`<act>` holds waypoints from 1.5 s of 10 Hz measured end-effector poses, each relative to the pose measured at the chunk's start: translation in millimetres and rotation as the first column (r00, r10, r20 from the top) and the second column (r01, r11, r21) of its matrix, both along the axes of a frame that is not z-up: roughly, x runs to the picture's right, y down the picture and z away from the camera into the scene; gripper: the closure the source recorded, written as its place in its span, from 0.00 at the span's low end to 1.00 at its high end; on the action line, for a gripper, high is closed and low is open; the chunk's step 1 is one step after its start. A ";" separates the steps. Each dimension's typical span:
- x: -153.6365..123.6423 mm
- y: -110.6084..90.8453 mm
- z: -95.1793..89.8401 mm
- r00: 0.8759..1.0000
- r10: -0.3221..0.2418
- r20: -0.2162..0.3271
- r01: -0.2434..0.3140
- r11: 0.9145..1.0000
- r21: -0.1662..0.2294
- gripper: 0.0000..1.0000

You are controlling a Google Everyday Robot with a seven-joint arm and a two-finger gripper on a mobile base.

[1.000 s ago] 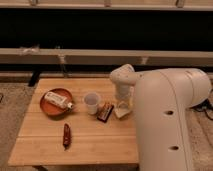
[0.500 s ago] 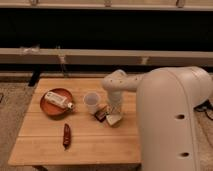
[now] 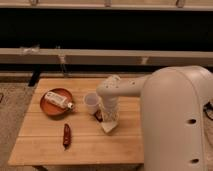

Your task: Wipe the white sponge on the table

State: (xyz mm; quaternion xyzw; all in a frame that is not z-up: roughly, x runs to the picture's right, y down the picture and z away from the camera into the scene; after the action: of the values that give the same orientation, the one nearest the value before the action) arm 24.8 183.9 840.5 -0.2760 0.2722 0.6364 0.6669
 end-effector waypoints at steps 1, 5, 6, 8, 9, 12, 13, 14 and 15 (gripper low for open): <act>7.9 11.2 -2.3 1.000 -0.031 -0.003 0.031 0.999 -0.019 1.00; 52.5 26.5 -0.7 0.995 -0.072 -0.068 0.069 0.996 -0.048 1.00; 67.9 23.7 2.2 0.993 -0.067 -0.096 0.063 0.997 -0.047 1.00; 106.4 14.1 9.2 0.985 -0.039 -0.166 0.033 0.999 -0.040 1.00; 118.5 11.0 12.5 0.982 -0.031 -0.189 0.024 0.999 -0.039 1.00; 148.9 -7.5 28.4 0.970 0.000 -0.242 -0.006 1.000 -0.023 1.00; 153.7 -16.9 35.7 0.969 0.008 -0.248 -0.013 1.000 -0.016 0.97; 155.7 -29.8 45.1 0.968 0.031 -0.249 -0.032 0.999 0.003 0.86; 154.7 -37.9 48.7 0.968 0.046 -0.246 -0.042 0.999 0.022 0.78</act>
State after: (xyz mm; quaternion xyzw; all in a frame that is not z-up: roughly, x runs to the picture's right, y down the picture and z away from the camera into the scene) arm 179.5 146.0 889.2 -0.1951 0.3416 0.6826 0.6159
